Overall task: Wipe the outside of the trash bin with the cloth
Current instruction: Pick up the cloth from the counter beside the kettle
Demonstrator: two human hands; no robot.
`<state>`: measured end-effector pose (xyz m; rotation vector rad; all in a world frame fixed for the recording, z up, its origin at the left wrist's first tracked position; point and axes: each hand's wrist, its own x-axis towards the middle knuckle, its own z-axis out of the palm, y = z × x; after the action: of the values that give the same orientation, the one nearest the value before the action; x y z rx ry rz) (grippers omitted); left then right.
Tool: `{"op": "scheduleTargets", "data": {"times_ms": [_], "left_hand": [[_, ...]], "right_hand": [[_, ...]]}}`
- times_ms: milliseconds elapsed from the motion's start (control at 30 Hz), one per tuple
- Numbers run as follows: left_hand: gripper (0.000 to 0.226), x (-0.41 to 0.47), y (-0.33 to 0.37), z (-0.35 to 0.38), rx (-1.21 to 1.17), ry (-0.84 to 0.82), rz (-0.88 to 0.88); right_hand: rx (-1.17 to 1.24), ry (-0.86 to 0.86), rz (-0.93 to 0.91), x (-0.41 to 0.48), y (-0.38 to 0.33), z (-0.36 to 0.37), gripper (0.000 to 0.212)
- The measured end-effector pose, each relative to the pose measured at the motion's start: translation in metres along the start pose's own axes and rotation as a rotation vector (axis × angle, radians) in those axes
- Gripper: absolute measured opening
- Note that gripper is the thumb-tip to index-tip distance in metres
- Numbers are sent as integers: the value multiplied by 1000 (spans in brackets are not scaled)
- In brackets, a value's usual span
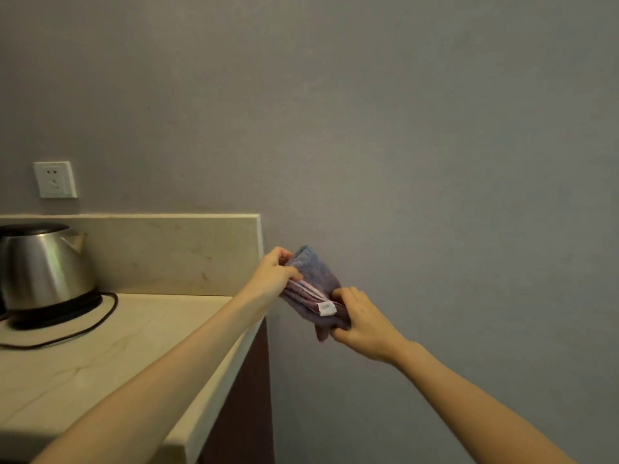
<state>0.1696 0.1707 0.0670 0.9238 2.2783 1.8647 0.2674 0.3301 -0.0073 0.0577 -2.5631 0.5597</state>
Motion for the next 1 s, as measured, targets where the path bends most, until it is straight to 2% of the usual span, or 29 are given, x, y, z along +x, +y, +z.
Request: {"op": "scheduleTargets", "data": {"times_ms": [133,233,333,400,500,667,833,1000], "left_hand": [[31,-19,12,40,20,-5,0],[30,-42,19,70,43,-81,-4],[30,-69,25,97,52,-187,-3],[29,-86,31,111,33,-234,-5],[31,-107,40,129,-23,-272,7],[34,-132,45,140,-107,-259,2],[34,-139,27,136,-48,-182,-67],[37,-132,-14,130,101,-206,-136]], "right_hand": [[122,-94,58,-46,31,-38,44],[230,70,158,-78,46,-58,35],[331,142,223,-102,53,-73,43],[431,74,239,-114,54,-81,38],[631,-68,275,-130,50,-89,17],[949,-155,373,-149,42,-92,18],[934,-102,390,-150,34,-75,20],[908,-76,470,-148,40,-42,20]]}}
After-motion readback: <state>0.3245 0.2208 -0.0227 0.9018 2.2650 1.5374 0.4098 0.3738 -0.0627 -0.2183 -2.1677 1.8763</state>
